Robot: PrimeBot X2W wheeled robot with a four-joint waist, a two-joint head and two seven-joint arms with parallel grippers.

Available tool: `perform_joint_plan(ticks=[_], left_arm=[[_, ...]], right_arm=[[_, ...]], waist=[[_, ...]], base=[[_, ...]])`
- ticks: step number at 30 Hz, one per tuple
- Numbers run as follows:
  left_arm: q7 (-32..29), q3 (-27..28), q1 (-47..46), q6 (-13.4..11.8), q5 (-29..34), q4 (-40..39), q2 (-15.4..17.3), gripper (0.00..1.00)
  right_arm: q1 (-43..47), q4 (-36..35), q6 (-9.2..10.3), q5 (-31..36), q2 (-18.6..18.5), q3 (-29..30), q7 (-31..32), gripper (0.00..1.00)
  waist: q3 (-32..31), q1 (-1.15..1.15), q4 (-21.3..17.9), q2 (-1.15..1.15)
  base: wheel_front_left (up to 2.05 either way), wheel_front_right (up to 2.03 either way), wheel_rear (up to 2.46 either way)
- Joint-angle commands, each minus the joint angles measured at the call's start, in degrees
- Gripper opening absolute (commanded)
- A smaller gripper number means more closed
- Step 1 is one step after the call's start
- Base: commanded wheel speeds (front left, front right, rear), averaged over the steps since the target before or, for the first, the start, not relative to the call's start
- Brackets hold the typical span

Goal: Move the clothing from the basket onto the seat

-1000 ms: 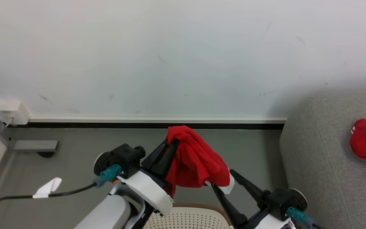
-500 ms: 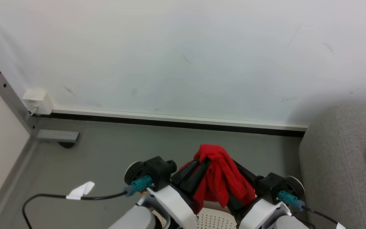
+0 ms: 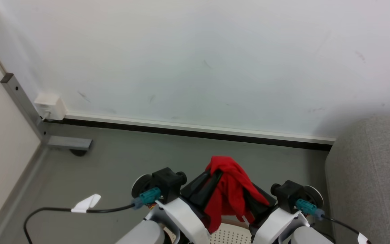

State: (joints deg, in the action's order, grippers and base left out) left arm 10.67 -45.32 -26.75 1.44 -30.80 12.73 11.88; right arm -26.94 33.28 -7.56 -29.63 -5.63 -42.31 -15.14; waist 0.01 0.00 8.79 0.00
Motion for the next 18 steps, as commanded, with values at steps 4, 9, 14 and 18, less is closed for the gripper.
perform_joint_plan(ticks=[4,9,14,18], left_arm=[[0.42,0.42,0.57,-0.32,-1.07,0.59,0.8,0.0],[0.72,0.41,0.85,-0.48,-1.14,1.13,0.94,0.0],[1.11,0.34,1.11,-0.45,-1.38,1.47,1.02,1.0],[1.29,0.19,1.47,-0.45,-1.72,1.78,1.13,1.0]], right_arm=[[0.48,-1.4,0.15,-0.49,-0.78,1.59,0.02,0.0],[1.05,-2.92,0.14,-0.5,-1.13,3.86,0.02,0.0],[0.96,-4.43,0.15,0.53,-1.56,6.48,0.02,0.0],[0.69,-5.61,0.14,1.63,-2.09,8.78,0.01,0.0]], waist=[[0.19,0.0,-0.64,0.0],[0.5,0.0,-1.32,0.0],[0.75,0.0,-2.1,0.0],[0.76,0.0,-3.08,0.0]], base=[[0.0,0.0,0.0],[0.0,0.0,0.0],[0.0,0.0,0.0],[0.0,0.0,0.0]])
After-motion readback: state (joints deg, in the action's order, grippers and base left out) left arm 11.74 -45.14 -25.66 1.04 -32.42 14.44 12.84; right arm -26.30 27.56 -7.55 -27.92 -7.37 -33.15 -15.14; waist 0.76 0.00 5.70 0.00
